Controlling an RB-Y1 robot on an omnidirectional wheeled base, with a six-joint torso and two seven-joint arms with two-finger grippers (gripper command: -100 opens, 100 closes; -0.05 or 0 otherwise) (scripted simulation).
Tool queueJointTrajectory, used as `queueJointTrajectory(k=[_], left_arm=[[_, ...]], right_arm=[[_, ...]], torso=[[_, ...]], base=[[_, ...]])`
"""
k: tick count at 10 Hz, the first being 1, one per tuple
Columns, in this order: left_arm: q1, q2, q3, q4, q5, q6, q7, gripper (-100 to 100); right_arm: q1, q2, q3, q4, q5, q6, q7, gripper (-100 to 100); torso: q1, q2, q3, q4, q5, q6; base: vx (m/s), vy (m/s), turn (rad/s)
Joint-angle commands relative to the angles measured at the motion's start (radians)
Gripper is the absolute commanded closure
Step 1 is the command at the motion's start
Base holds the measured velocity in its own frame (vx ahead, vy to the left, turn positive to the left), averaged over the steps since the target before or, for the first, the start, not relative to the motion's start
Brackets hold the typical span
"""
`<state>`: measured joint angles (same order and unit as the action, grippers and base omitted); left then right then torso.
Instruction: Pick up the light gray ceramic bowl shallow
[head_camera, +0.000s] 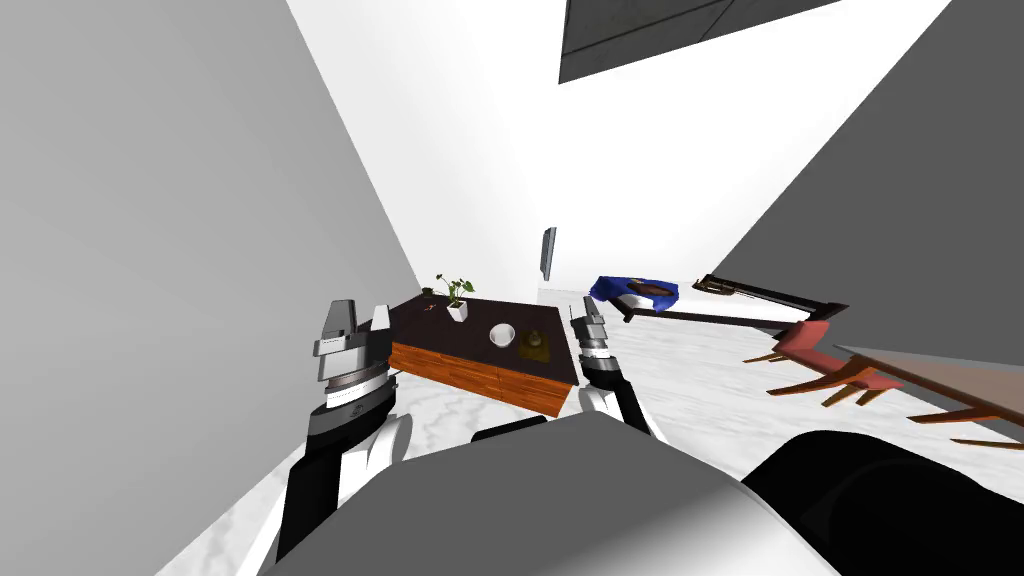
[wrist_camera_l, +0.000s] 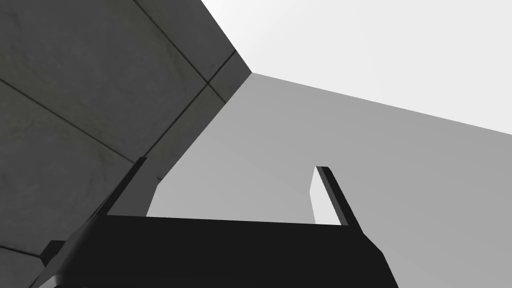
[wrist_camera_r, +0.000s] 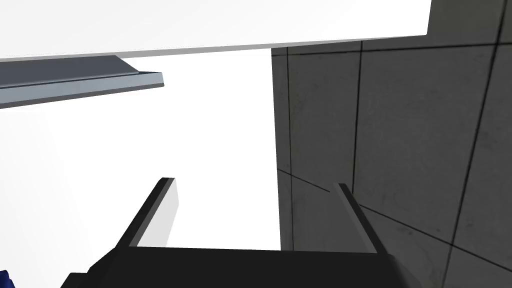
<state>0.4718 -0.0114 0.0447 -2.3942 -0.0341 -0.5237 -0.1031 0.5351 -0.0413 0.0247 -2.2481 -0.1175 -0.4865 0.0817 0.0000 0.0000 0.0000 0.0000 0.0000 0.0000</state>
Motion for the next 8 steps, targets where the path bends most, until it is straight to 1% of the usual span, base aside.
queueJointTrajectory(k=[1, 4, 8], left_arm=[[0.000, 0.000, 0.000, 0.000, 0.000, 0.000, 0.000, 0], [0.000, 0.000, 0.000, 0.000, 0.000, 0.000, 0.000, 0], [0.000, 0.000, 0.000, 0.000, 0.000, 0.000, 0.000, 0]], right_arm=[[-0.006, -0.039, 0.009, 0.011, -0.002, 0.014, 0.024, -100], [-0.019, -0.104, 0.033, 0.037, -0.009, 0.049, 0.084, -100], [-0.046, -0.209, 0.078, 0.085, -0.023, 0.117, 0.195, -100]], torso=[[0.000, 0.000, 0.000, 0.000, 0.000, 0.000], [0.004, 0.000, 0.000, 0.000, 0.001, 0.000], [0.008, -0.001, 0.000, 0.000, 0.002, 0.000]], base=[[-0.004, 0.034, 0.127], [-0.005, 0.075, 0.158], [0.005, 0.117, 0.205]])
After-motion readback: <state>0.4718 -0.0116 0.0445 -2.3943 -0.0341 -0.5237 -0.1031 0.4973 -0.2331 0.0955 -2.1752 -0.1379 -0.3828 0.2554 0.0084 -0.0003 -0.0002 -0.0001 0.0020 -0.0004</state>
